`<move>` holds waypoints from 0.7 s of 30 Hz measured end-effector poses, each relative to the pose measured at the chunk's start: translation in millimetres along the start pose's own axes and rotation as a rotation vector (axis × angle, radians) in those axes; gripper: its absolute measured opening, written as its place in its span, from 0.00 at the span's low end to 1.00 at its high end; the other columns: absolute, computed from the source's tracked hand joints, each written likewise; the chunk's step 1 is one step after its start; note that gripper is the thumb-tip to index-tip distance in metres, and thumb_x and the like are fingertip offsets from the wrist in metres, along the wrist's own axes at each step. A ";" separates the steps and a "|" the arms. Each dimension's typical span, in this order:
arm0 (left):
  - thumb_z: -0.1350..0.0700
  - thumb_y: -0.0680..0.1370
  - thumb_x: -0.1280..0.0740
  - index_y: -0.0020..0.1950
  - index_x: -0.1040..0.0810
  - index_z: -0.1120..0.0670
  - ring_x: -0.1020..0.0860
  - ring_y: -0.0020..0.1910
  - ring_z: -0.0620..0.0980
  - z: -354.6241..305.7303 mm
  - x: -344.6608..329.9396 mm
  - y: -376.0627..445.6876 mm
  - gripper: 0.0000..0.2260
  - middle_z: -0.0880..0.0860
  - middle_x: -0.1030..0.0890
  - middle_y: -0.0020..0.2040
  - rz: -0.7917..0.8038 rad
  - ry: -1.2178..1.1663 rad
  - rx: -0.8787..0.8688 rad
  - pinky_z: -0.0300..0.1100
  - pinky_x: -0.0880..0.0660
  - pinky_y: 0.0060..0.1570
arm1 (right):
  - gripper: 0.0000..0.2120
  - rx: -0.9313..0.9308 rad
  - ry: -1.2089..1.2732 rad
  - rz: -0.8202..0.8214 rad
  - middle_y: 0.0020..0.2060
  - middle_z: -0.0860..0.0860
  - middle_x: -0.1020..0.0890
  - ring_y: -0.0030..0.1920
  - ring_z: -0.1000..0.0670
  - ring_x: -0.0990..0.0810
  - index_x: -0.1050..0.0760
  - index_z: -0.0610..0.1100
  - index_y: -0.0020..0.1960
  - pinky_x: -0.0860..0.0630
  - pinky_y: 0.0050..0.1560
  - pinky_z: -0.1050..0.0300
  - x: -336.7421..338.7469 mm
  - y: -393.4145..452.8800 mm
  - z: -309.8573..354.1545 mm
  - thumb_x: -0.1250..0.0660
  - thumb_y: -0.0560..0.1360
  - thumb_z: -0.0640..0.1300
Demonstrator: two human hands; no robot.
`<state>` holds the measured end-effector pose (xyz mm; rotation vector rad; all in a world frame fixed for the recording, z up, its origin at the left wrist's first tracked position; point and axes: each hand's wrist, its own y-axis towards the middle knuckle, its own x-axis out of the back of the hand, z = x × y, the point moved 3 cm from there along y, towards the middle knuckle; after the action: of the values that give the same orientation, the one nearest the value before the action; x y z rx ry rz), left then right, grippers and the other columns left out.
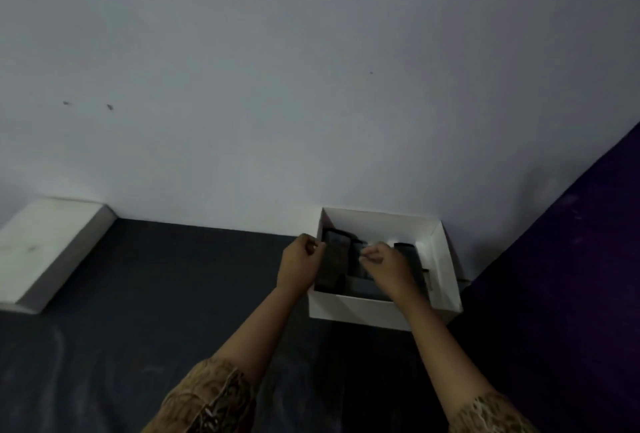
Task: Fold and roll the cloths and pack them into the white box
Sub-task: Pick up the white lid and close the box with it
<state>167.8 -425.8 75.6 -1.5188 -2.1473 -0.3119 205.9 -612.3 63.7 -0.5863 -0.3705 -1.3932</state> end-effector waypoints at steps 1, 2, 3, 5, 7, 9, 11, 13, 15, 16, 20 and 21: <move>0.53 0.76 0.34 0.41 0.23 0.56 0.20 0.38 0.52 5.2 15.5 -2.0 0.07 0.54 0.18 0.38 -0.034 -0.036 0.002 0.43 0.26 0.40 | 0.06 0.024 0.024 0.017 0.47 0.42 0.16 0.48 0.46 0.17 0.20 0.40 0.49 0.25 0.50 0.58 -11.0 -5.5 10.0 0.30 0.72 0.39; 0.53 0.76 0.34 0.40 0.24 0.55 0.21 0.36 0.51 12.8 32.9 -4.3 0.07 0.52 0.19 0.36 -0.070 -0.066 0.009 0.44 0.26 0.40 | 0.05 0.049 0.027 0.039 0.46 0.43 0.16 0.47 0.48 0.18 0.20 0.41 0.48 0.25 0.49 0.59 -23.7 -11.6 20.1 0.30 0.73 0.39; 0.54 0.76 0.34 0.40 0.24 0.55 0.22 0.35 0.51 21.9 50.5 -6.6 0.06 0.51 0.20 0.35 -0.098 -0.087 0.018 0.45 0.25 0.40 | 0.04 0.072 0.027 0.062 0.46 0.44 0.16 0.46 0.49 0.19 0.20 0.42 0.48 0.25 0.47 0.60 -37.1 -17.5 29.0 0.30 0.73 0.40; 0.55 0.77 0.35 0.40 0.24 0.53 0.22 0.34 0.49 44.3 86.1 -11.7 0.06 0.49 0.20 0.34 -0.150 -0.101 0.044 0.45 0.24 0.39 | 0.04 0.121 0.046 0.115 0.45 0.45 0.16 0.46 0.50 0.19 0.21 0.41 0.48 0.26 0.43 0.64 -66.5 -29.2 45.1 0.31 0.74 0.39; 0.54 0.77 0.35 0.39 0.25 0.51 0.23 0.33 0.46 70.6 124.7 -18.2 0.07 0.49 0.20 0.34 -0.220 -0.102 0.094 0.46 0.24 0.39 | 0.04 0.164 0.052 0.184 0.44 0.48 0.17 0.46 0.51 0.19 0.21 0.42 0.49 0.28 0.41 0.67 -99.9 -40.8 62.2 0.32 0.74 0.39; 0.53 0.77 0.36 0.38 0.25 0.51 0.22 0.33 0.48 98.6 162.0 -24.3 0.09 0.50 0.19 0.35 -0.278 -0.089 0.161 0.48 0.23 0.42 | 0.04 0.184 0.028 0.248 0.43 0.51 0.19 0.46 0.54 0.20 0.21 0.45 0.48 0.29 0.42 0.66 -133.0 -52.5 78.5 0.32 0.74 0.41; 0.53 0.78 0.37 0.39 0.23 0.52 0.22 0.35 0.51 128.9 199.7 -29.5 0.09 0.52 0.18 0.36 -0.323 -0.075 0.232 0.49 0.23 0.44 | 0.03 0.182 0.006 0.321 0.44 0.51 0.19 0.46 0.54 0.20 0.21 0.47 0.48 0.28 0.44 0.64 -168.3 -63.8 94.1 0.32 0.74 0.43; 0.53 0.78 0.38 0.40 0.22 0.54 0.21 0.36 0.54 161.1 239.3 -33.1 0.10 0.54 0.17 0.38 -0.370 -0.072 0.293 0.50 0.22 0.45 | 0.03 0.177 -0.001 0.384 0.45 0.50 0.18 0.46 0.54 0.20 0.22 0.48 0.48 0.27 0.44 0.64 -204.1 -75.5 111.7 0.32 0.74 0.43; 0.53 0.79 0.38 0.41 0.21 0.57 0.20 0.40 0.58 190.6 276.3 -34.3 0.11 0.57 0.17 0.40 -0.415 -0.080 0.351 0.52 0.22 0.47 | 0.03 0.184 -0.014 0.437 0.46 0.50 0.19 0.46 0.55 0.21 0.22 0.49 0.47 0.28 0.42 0.66 -236.5 -85.5 128.4 0.32 0.74 0.44; 0.54 0.79 0.38 0.42 0.21 0.58 0.19 0.42 0.59 204.9 294.5 -33.3 0.11 0.58 0.17 0.41 -0.435 -0.093 0.375 0.52 0.22 0.48 | 0.03 0.184 -0.023 0.463 0.46 0.51 0.19 0.45 0.56 0.21 0.22 0.49 0.48 0.28 0.41 0.68 -252.8 -89.8 137.3 0.32 0.74 0.44; 0.55 0.79 0.40 0.45 0.21 0.59 0.19 0.46 0.61 257.9 362.7 -21.4 0.12 0.60 0.17 0.45 -0.483 -0.117 0.440 0.51 0.24 0.49 | 0.06 0.147 -0.040 0.535 0.49 0.49 0.18 0.46 0.55 0.21 0.22 0.46 0.51 0.24 0.44 0.64 -314.8 -104.4 170.2 0.33 0.75 0.44; 0.55 0.79 0.41 0.45 0.21 0.59 0.20 0.46 0.60 270.7 380.7 -17.0 0.11 0.60 0.17 0.46 -0.500 -0.117 0.452 0.50 0.24 0.50 | 0.07 0.132 -0.047 0.551 0.49 0.49 0.18 0.46 0.54 0.21 0.22 0.45 0.52 0.23 0.46 0.62 -332.0 -107.3 178.1 0.33 0.75 0.44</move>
<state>-17.4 2.0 40.2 -0.7604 -2.4574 0.1039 66.0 -247.5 35.5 -0.5591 -0.3055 -0.8218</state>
